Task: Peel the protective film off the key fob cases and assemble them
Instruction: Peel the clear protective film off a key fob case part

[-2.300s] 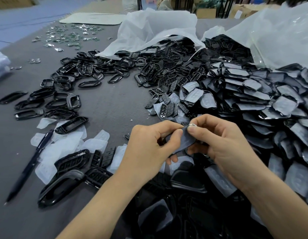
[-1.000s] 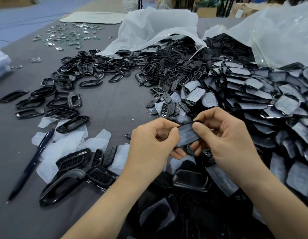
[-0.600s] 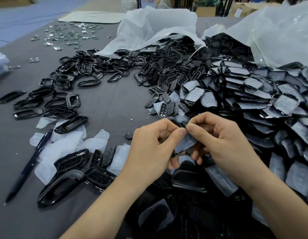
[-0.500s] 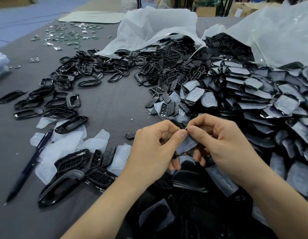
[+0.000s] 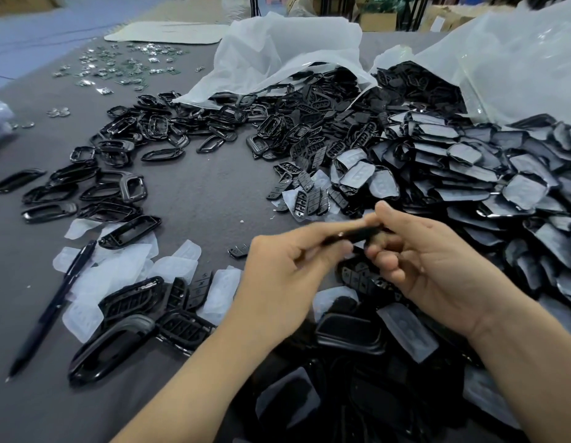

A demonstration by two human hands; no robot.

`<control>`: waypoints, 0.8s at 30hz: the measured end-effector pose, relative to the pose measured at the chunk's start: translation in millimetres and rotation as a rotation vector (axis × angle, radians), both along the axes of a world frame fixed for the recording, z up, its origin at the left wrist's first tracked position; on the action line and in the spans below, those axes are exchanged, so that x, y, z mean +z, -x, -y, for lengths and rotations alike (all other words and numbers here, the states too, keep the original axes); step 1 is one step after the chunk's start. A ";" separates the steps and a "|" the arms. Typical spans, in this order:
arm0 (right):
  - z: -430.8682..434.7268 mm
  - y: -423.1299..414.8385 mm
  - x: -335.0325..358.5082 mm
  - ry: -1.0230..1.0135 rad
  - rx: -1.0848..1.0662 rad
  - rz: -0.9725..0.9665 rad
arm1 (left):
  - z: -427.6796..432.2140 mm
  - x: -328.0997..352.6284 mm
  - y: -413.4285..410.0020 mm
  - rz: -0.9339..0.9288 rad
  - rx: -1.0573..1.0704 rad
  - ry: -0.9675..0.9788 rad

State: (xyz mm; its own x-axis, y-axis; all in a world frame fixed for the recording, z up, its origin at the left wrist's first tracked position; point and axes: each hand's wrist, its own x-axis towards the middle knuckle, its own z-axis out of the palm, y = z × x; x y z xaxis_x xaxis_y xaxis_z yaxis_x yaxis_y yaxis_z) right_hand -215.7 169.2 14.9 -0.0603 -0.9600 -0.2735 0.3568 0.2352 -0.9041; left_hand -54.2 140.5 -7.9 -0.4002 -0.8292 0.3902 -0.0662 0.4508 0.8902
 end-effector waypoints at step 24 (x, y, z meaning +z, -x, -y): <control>3.8 0.2 -6.3 -0.067 -0.036 0.181 | 3.3 3.4 2.8 -0.659 -0.242 -1.053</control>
